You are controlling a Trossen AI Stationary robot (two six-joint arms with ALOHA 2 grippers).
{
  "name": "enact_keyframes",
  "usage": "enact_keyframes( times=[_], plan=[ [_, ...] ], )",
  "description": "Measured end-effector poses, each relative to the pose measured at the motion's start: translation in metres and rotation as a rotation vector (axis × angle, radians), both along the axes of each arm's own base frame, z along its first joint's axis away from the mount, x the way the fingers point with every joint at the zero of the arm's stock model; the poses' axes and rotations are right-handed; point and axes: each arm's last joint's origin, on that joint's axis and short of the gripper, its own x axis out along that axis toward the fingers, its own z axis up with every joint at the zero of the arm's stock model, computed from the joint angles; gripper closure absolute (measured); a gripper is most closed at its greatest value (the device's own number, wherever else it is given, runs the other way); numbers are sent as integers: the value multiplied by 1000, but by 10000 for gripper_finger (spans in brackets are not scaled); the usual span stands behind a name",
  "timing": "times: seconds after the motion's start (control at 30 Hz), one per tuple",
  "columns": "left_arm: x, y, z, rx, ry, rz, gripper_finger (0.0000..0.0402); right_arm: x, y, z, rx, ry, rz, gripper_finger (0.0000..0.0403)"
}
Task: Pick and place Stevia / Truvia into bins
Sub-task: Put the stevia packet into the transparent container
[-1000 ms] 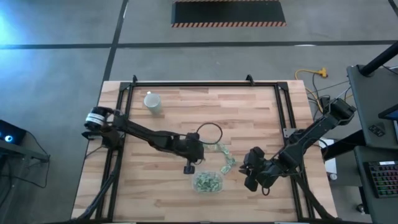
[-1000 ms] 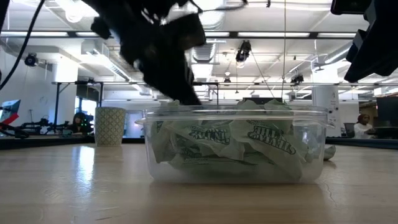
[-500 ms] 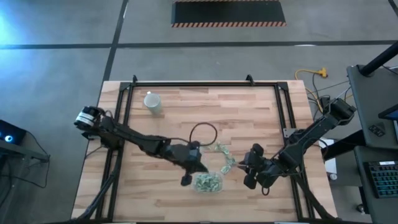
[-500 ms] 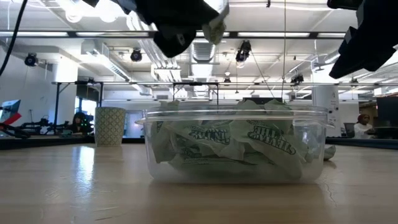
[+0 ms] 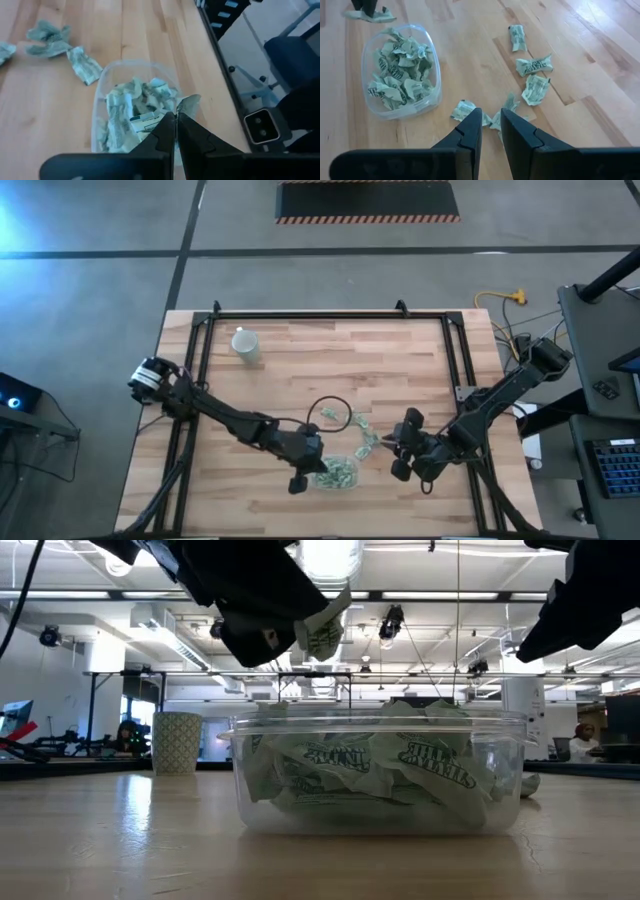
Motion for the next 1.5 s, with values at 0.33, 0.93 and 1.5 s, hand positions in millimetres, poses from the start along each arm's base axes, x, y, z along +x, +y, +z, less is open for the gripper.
enact_keyframes(
  times=[0.33,0.93,1.5],
  plan=[
    [-2,0,-8,25,55,-2,330,0,0,0,3,-1,-2,337],
    [-4,1,-10,-94,144,97,243,-4,-18,-23,66,23,-157,292],
    [-24,15,19,-18,129,267,243,-13,-34,-61,191,-88,-215,223]
  ],
)
